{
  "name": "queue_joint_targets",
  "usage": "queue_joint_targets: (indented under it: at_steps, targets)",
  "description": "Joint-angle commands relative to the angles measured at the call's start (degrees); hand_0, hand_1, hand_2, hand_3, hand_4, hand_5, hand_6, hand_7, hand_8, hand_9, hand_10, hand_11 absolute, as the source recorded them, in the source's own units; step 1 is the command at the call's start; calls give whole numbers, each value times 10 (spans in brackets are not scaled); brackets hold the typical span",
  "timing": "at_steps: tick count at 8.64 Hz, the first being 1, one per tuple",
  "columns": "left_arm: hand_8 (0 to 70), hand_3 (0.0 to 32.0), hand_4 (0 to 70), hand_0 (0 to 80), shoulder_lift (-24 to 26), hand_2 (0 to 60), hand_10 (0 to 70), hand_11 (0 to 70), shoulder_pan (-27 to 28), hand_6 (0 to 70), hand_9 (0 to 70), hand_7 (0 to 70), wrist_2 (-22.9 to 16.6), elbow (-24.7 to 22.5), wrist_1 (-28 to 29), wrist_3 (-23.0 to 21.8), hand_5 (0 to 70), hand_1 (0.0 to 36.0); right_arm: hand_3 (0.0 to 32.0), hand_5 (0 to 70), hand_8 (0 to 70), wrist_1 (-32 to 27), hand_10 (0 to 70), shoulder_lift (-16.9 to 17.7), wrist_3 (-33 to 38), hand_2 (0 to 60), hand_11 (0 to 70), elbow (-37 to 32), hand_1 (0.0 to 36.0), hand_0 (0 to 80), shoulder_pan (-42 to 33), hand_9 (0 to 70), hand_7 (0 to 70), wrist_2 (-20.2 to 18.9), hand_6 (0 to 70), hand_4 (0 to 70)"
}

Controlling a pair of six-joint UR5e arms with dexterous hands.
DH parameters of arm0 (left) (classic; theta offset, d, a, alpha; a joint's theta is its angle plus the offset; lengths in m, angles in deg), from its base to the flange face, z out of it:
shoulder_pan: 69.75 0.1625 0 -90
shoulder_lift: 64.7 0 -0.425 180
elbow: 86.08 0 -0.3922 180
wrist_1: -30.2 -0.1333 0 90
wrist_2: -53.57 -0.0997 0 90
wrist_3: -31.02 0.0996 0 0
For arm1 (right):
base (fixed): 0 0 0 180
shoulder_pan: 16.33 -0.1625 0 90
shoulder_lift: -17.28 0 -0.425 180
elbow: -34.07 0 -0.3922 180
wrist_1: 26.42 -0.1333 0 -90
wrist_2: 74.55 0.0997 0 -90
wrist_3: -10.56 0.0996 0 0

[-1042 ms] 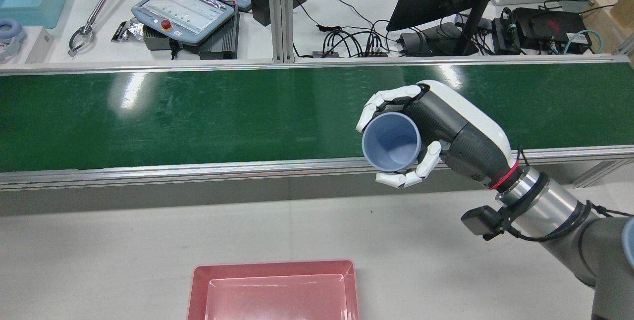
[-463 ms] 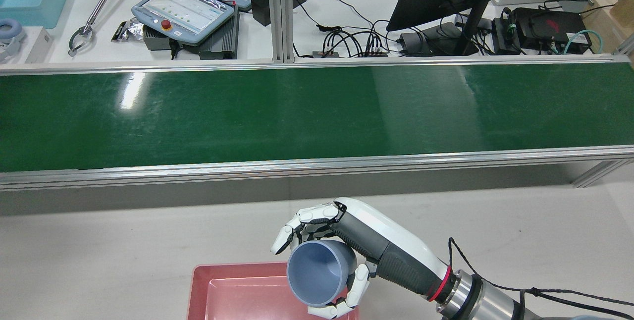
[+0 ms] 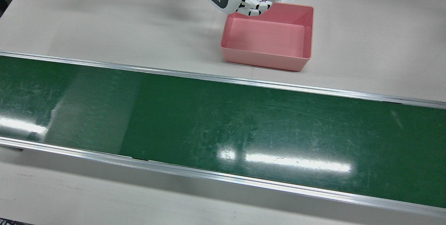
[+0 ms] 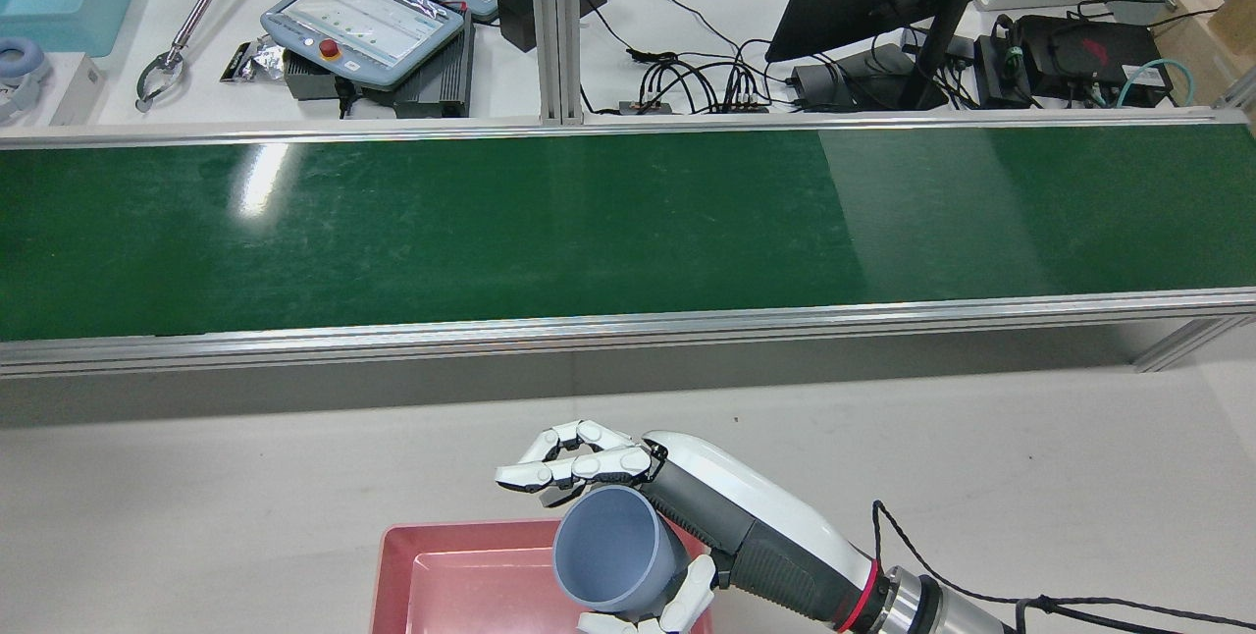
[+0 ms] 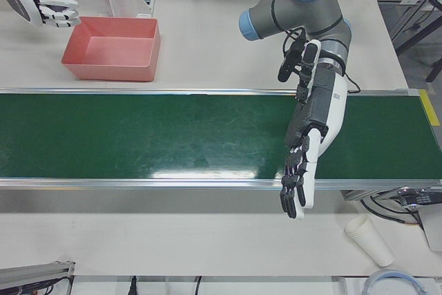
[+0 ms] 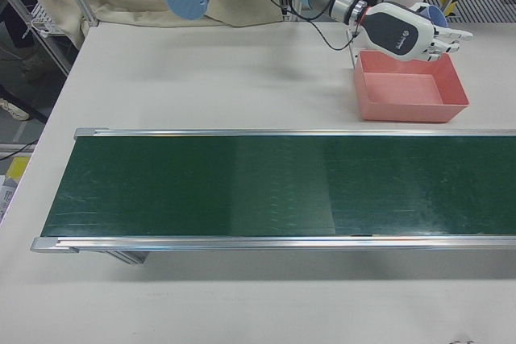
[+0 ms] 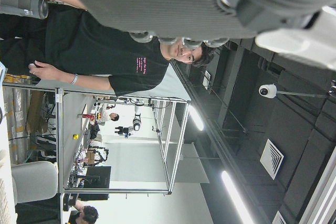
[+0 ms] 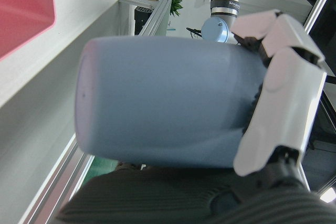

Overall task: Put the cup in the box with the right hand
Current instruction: 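Lower the cup into the pink tray and open the right hand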

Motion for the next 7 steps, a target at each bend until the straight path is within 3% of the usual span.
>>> queue_joint_targets:
  at_steps: [1, 2, 7]
  targets:
    - [0, 0, 0, 0, 0, 0, 0, 0, 0, 0, 0, 0, 0, 1, 0, 0, 0, 0, 0, 28, 0, -1, 0, 1, 1, 0, 2, 0, 39, 506, 4, 1, 79, 0, 25, 107]
    - [0, 0, 0, 0, 0, 0, 0, 0, 0, 0, 0, 0, 0, 1, 0, 0, 0, 0, 0, 29, 0, -1, 0, 2, 2, 2, 4, 0, 63, 497, 4, 5, 95, 0, 28, 88]
    - [0, 0, 0, 0, 0, 0, 0, 0, 0, 0, 0, 0, 0, 1, 0, 0, 0, 0, 0, 34, 0, -1, 0, 4, 5, 0, 13, 3, 66, 507, 2, 14, 144, 1, 39, 118]
